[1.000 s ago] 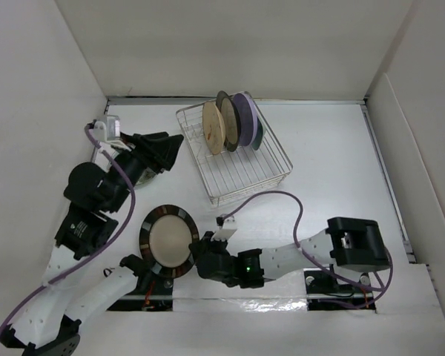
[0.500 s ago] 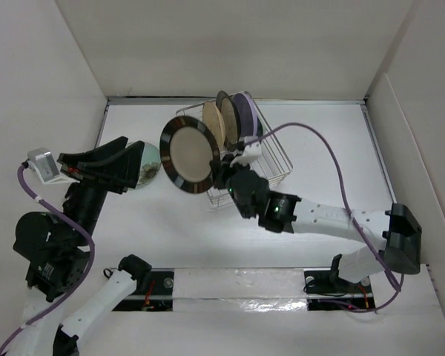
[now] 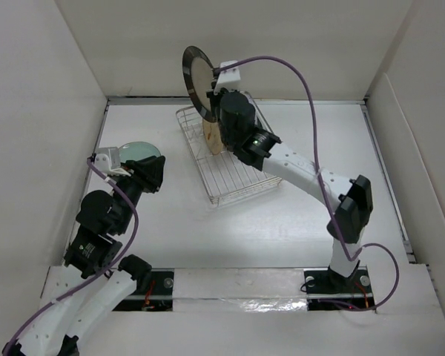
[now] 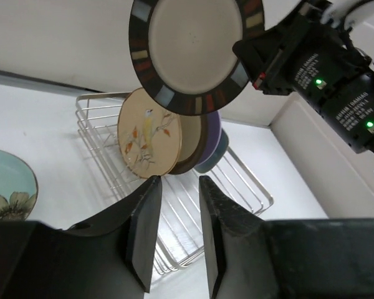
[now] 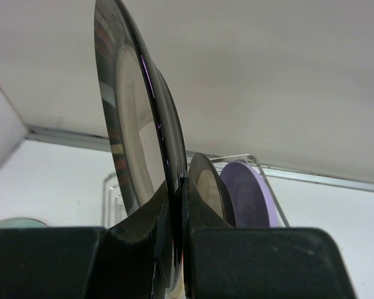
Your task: Load the plates into the dish rack
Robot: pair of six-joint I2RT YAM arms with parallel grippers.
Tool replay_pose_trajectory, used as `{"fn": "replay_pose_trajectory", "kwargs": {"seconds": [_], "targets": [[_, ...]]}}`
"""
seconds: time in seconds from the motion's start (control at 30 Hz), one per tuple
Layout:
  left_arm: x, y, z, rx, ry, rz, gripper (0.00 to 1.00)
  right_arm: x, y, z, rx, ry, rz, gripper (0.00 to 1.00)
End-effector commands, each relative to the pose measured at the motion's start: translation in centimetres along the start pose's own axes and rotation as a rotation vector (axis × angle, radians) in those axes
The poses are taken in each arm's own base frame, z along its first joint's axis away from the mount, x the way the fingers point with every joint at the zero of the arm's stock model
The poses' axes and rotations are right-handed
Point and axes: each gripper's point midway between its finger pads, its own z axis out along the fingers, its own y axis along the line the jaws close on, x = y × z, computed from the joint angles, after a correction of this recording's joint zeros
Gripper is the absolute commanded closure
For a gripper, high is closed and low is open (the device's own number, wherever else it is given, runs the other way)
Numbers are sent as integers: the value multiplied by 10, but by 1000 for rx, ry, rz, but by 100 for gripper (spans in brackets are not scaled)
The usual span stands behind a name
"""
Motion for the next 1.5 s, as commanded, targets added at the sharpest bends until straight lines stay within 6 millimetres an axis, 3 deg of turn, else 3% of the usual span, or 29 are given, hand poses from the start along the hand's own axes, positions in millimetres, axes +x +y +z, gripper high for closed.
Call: {"fn": "replay_pose_trajectory", "kwargs": {"seconds": [0.0, 0.17, 0.4, 0.53, 0.83, 1.07, 1.47], "targets": [[-13, 1, 1, -2, -75, 18, 72, -61, -2, 6, 8, -142, -24, 100], [-6, 4, 6, -15, -56, 29, 68, -30, 4, 30, 6, -97, -86, 100], [-3, 5, 9, -20, -45, 35, 66, 13, 3, 47, 0, -31, -93, 100], [0, 4, 10, -15, -37, 35, 66, 23, 0, 50, 8, -20, -89, 100], [3, 3, 12, -11, -24, 38, 66, 5, -20, 44, 90, -53, -100, 100], [4, 2, 13, -7, -17, 38, 66, 26, -29, 37, 199, -26, -98, 100], [4, 1, 12, 0, -15, 36, 66, 72, -10, 35, 151, 56, -50, 100]]}}
